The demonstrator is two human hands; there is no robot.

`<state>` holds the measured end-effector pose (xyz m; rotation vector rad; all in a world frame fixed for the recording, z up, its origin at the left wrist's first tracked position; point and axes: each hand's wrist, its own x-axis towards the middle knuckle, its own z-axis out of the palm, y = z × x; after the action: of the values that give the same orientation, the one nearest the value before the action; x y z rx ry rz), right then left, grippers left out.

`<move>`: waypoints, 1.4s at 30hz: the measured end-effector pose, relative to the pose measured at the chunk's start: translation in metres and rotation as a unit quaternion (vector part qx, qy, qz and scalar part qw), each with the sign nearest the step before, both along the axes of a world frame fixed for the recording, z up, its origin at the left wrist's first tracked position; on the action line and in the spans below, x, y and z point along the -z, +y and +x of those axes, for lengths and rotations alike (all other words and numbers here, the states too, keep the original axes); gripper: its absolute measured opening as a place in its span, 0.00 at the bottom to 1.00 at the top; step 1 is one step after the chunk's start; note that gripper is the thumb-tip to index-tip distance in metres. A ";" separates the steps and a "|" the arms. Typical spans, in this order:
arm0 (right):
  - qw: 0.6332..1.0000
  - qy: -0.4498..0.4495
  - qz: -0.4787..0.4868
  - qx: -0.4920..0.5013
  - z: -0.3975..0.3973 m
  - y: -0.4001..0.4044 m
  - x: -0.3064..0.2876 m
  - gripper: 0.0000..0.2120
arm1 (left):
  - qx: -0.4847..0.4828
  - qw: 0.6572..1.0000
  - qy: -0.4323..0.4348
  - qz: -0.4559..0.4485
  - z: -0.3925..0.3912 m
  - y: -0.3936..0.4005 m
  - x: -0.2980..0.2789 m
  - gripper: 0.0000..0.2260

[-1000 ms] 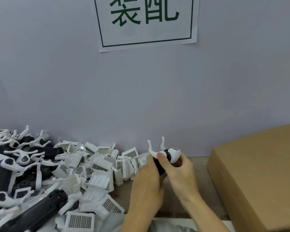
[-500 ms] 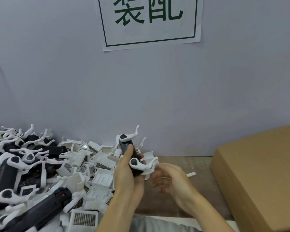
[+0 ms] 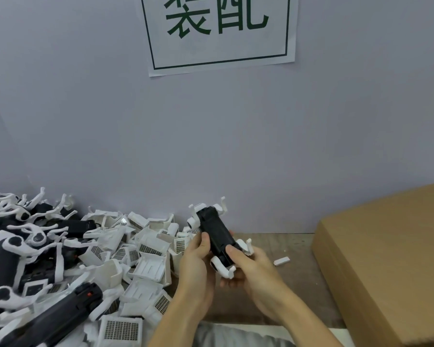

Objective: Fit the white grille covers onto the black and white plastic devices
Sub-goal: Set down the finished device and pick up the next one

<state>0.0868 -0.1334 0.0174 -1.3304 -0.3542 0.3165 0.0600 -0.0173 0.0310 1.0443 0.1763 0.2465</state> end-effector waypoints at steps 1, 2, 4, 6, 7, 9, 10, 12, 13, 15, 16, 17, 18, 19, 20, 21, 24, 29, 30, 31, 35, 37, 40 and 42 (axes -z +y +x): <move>1.000 0.004 0.003 -0.003 -0.001 0.000 -0.001 0.09 | -0.003 1.000 0.000 0.000 0.001 0.000 0.001 0.17; 1.000 0.011 0.011 -0.010 -0.002 0.001 -0.001 0.09 | -0.009 1.000 0.002 -0.002 0.002 -0.001 0.003 0.16; 0.999 0.020 0.018 -0.021 -0.003 0.001 -0.003 0.09 | -0.021 1.000 0.009 -0.011 0.003 -0.001 0.004 0.16; 0.999 0.017 0.018 -0.029 -0.004 0.003 -0.003 0.10 | -0.033 0.999 0.020 -0.024 0.005 -0.002 0.006 0.16; 0.999 0.017 0.018 -0.033 -0.004 0.003 -0.004 0.10 | -0.036 0.999 0.025 -0.030 0.005 -0.002 0.006 0.16; 0.999 0.029 0.017 -0.041 -0.005 0.004 -0.004 0.10 | -0.044 0.998 0.028 -0.032 0.008 0.000 0.008 0.16; 0.998 0.040 0.016 -0.046 -0.005 0.004 -0.004 0.09 | -0.049 0.998 0.027 -0.027 0.008 0.001 0.008 0.16; 0.997 0.055 0.007 -0.046 -0.005 0.003 -0.004 0.10 | -0.053 0.998 0.020 -0.001 0.009 0.003 0.009 0.16; 0.997 0.060 0.002 -0.039 -0.004 0.002 -0.003 0.10 | -0.052 0.998 0.014 0.018 0.010 0.003 0.009 0.15; 0.997 0.078 -0.002 -0.018 -0.001 0.002 -0.001 0.11 | -0.052 0.997 0.002 0.056 0.011 0.000 0.009 0.13; 0.996 0.088 -0.006 -0.008 0.000 0.002 0.000 0.11 | -0.055 0.996 -0.004 0.075 0.012 -0.001 0.010 0.13; 0.995 0.097 -0.014 0.000 0.001 0.002 0.000 0.11 | -0.058 0.994 -0.011 0.096 0.014 -0.001 0.012 0.12; 0.994 0.107 -0.019 0.004 0.002 0.002 0.000 0.11 | -0.061 0.991 -0.015 0.118 0.015 -0.001 0.013 0.12; 0.993 0.116 -0.019 0.005 0.002 0.001 0.000 0.11 | -0.064 0.989 -0.017 0.135 0.016 -0.001 0.015 0.11; 0.992 0.125 -0.015 0.002 0.002 0.001 0.000 0.11 | -0.064 0.987 -0.019 0.146 0.018 0.000 0.017 0.11; 0.991 0.132 -0.008 -0.003 0.002 0.000 -0.001 0.10 | -0.063 0.986 -0.022 0.153 0.019 0.000 0.018 0.11; 0.989 0.141 0.028 -0.013 -0.001 -0.001 -0.003 0.10 | -0.061 0.985 -0.025 0.161 0.019 0.000 0.018 0.10; 0.992 0.123 0.034 -0.022 -0.002 0.000 -0.003 0.14 | -0.067 0.992 -0.016 0.110 0.016 -0.002 0.014 0.12; 0.992 0.120 0.031 -0.030 -0.002 0.000 -0.004 0.14 | -0.068 0.994 -0.006 0.090 0.016 -0.001 0.014 0.13; 0.992 0.118 0.029 -0.039 -0.003 0.000 -0.005 0.14 | -0.068 0.995 0.005 0.069 0.015 0.001 0.014 0.13; 0.993 0.109 0.006 -0.047 -0.004 -0.001 -0.006 0.09 | -0.066 0.997 0.020 0.036 0.014 0.003 0.013 0.14; 0.993 0.112 -0.009 -0.032 -0.003 0.000 -0.005 0.11 | -0.054 0.998 0.007 0.043 0.014 0.002 0.012 0.14; 0.993 0.120 -0.015 -0.016 -0.002 0.000 -0.004 0.09 | -0.043 0.998 -0.025 0.035 0.014 -0.001 0.011 0.13; 0.992 0.117 -0.009 -0.038 -0.001 -0.003 -0.005 0.11 | -0.046 0.998 -0.031 0.027 0.013 -0.001 0.009 0.17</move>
<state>0.0860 -0.1360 0.0223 -1.2843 -0.2058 0.5350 0.0731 -0.0184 0.0219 1.0815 0.1635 0.3682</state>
